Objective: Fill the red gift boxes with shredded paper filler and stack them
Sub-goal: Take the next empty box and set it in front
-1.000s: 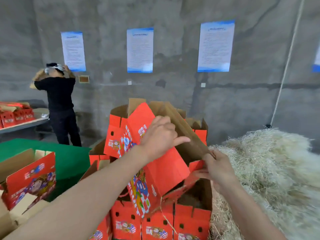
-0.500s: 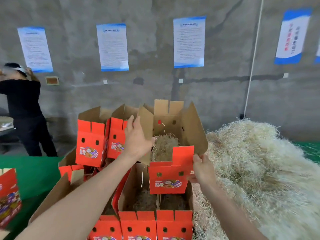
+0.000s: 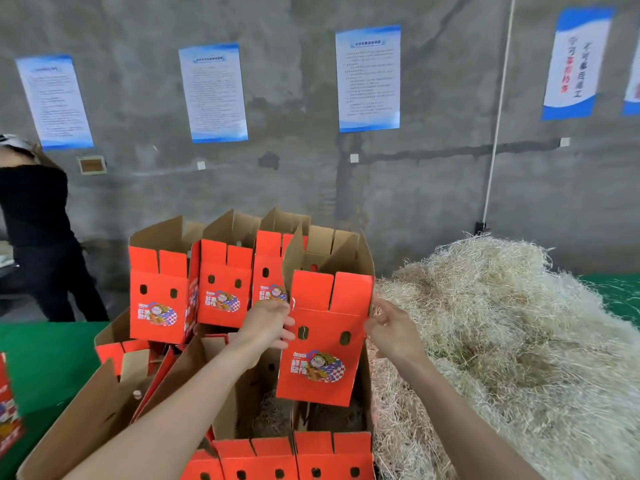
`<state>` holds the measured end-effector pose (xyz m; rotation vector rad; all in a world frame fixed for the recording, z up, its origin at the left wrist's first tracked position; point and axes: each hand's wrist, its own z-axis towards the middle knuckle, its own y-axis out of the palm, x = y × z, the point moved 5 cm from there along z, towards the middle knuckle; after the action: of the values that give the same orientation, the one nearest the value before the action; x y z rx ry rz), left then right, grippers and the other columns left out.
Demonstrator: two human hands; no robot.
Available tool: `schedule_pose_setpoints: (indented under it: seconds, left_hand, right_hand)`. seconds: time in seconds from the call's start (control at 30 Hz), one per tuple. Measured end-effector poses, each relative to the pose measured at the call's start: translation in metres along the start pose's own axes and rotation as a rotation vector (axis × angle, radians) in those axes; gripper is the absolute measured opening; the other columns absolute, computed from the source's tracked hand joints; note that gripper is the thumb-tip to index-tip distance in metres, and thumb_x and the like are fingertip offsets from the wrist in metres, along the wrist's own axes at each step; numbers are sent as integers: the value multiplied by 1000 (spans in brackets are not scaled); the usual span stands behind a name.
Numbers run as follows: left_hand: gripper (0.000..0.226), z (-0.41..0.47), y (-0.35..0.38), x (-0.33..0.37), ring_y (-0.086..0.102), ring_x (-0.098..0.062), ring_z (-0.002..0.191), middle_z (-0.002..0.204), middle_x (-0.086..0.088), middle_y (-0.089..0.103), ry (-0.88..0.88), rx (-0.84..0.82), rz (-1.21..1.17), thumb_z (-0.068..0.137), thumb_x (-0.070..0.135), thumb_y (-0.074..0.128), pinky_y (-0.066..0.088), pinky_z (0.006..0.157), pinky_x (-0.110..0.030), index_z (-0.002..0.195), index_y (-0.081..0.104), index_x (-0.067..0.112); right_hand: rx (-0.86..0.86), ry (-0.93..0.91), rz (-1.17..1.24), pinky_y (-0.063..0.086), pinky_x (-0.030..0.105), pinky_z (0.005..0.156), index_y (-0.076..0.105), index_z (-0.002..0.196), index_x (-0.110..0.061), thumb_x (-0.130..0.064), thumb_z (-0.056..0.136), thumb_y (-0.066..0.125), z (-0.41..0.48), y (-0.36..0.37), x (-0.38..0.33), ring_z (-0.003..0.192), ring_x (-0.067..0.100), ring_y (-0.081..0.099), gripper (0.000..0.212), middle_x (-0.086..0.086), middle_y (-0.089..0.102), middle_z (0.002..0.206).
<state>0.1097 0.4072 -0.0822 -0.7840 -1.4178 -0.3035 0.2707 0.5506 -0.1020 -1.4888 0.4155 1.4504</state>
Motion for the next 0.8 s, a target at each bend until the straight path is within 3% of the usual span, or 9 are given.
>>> schedule_pose_setpoints:
  seconds: [0.13,0.2,0.27,0.33,0.4,0.47,0.6,0.67,0.8]
  left_hand:
    - [45,3,4,4,62,-19,65,96,-10,63,246,136,172,85,-9,50,54,64,-34,125,49,11]
    - [72,1,4,10,63,-9,67,89,4,61,438,173,350,79,-7,62,52,60,-20,139,36,26]
    - [81,-1,3,15,62,-4,64,81,12,58,551,198,483,79,2,69,52,66,-17,142,29,35]
    - [55,1,-3,22,60,-2,63,72,11,61,617,245,515,80,4,69,55,73,-28,129,54,24]
    - [13,1,-12,30,62,-10,62,69,0,68,665,303,529,80,0,68,54,71,-32,89,73,9]
    - [12,2,-21,38,64,-11,62,70,-3,71,697,342,539,80,-1,68,53,67,-27,72,74,6]
    - [8,-4,-29,82,61,9,62,68,12,68,882,392,465,76,4,74,43,64,-1,75,76,11]
    - [5,2,-17,114,61,5,70,78,7,73,990,375,516,76,9,75,45,70,-8,77,77,13]
    - [10,35,21,157,56,-21,92,86,3,73,1015,385,845,82,25,69,36,85,-31,86,77,21]
  right_hand:
    - [-37,31,84,55,29,54,40,124,-25,-17,81,61,7,-1,4,80,14,63,49,-5,59,96]
    - [-2,-51,66,57,39,67,29,133,-30,-14,80,61,12,-3,1,81,18,65,63,-3,64,93]
    - [36,-121,-19,54,41,73,5,145,-34,-15,81,63,17,-4,-2,77,21,65,88,2,67,83]
    - [68,-157,-98,52,37,70,-13,145,-35,-18,83,65,21,-3,-3,71,20,64,101,6,66,76]
    - [93,-202,-134,51,36,69,-15,144,-38,-18,83,66,25,-4,-4,68,19,63,103,6,65,71]
    - [104,-237,-143,50,35,68,-11,144,-41,-17,83,66,28,-5,-3,68,17,62,101,4,64,69]
    - [116,-263,-166,41,21,52,-3,144,-45,-17,83,65,33,-5,2,61,8,60,96,-1,64,68]
    - [114,-267,-177,40,17,51,-1,143,-47,-17,84,65,34,-4,2,62,7,60,94,-4,65,70]
    - [101,-309,-175,52,33,65,1,143,-47,-15,84,63,32,-3,0,67,11,64,91,-1,68,75]
